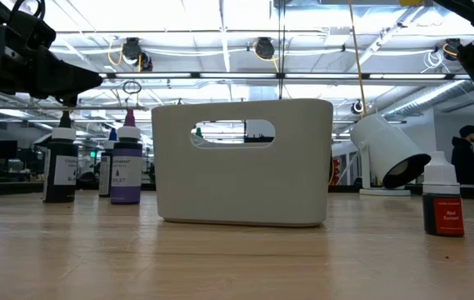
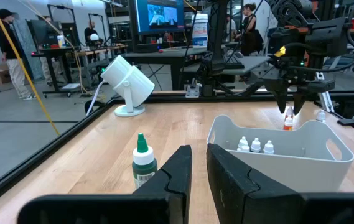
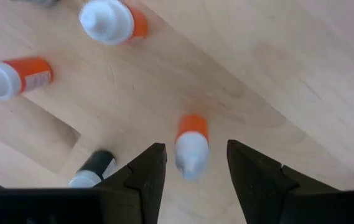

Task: Pick & Place food coloring
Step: Put the small yellow food coloring bottle into the white bin

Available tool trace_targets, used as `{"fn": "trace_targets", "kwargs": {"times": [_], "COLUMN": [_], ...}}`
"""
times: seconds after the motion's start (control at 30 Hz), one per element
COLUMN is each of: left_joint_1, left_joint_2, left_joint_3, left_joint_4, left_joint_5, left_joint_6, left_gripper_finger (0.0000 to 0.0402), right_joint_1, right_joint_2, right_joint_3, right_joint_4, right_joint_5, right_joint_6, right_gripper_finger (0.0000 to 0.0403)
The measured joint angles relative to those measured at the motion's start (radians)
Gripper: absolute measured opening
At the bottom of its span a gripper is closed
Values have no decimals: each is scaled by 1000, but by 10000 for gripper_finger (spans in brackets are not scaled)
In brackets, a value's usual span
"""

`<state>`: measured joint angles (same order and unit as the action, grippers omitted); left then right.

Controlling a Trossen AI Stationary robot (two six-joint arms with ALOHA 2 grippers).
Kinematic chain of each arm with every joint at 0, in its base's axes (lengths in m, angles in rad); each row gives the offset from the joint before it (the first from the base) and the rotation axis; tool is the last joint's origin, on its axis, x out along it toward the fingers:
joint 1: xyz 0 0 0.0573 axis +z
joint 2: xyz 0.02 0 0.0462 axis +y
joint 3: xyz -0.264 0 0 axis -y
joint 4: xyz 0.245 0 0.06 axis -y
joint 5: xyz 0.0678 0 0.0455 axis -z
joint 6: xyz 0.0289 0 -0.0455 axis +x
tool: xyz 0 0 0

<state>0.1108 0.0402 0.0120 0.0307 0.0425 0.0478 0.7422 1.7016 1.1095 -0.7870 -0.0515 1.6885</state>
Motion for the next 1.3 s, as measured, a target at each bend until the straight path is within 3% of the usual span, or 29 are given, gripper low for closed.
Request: {"fn": "trace_targets", "kwargs": {"times": [0.6, 1.03, 1.3], "left_joint_1": [0, 0, 0], "left_joint_2": [0, 0, 0], "left_joint_3": [0, 0, 0], "left_joint_4": [0, 0, 0], "left_joint_5": [0, 0, 0], "left_joint_6": [0, 0, 0], "left_gripper_finger": [58, 58, 58], "right_joint_1": [0, -1, -1], "right_joint_2": [0, 0, 0], "right_joint_3": [0, 0, 1], "right_joint_4": [0, 10, 10], "right_joint_5": [-2, -2, 16], "right_joint_6": [-6, -28, -62], "right_gripper_finger": [156, 67, 52]}}
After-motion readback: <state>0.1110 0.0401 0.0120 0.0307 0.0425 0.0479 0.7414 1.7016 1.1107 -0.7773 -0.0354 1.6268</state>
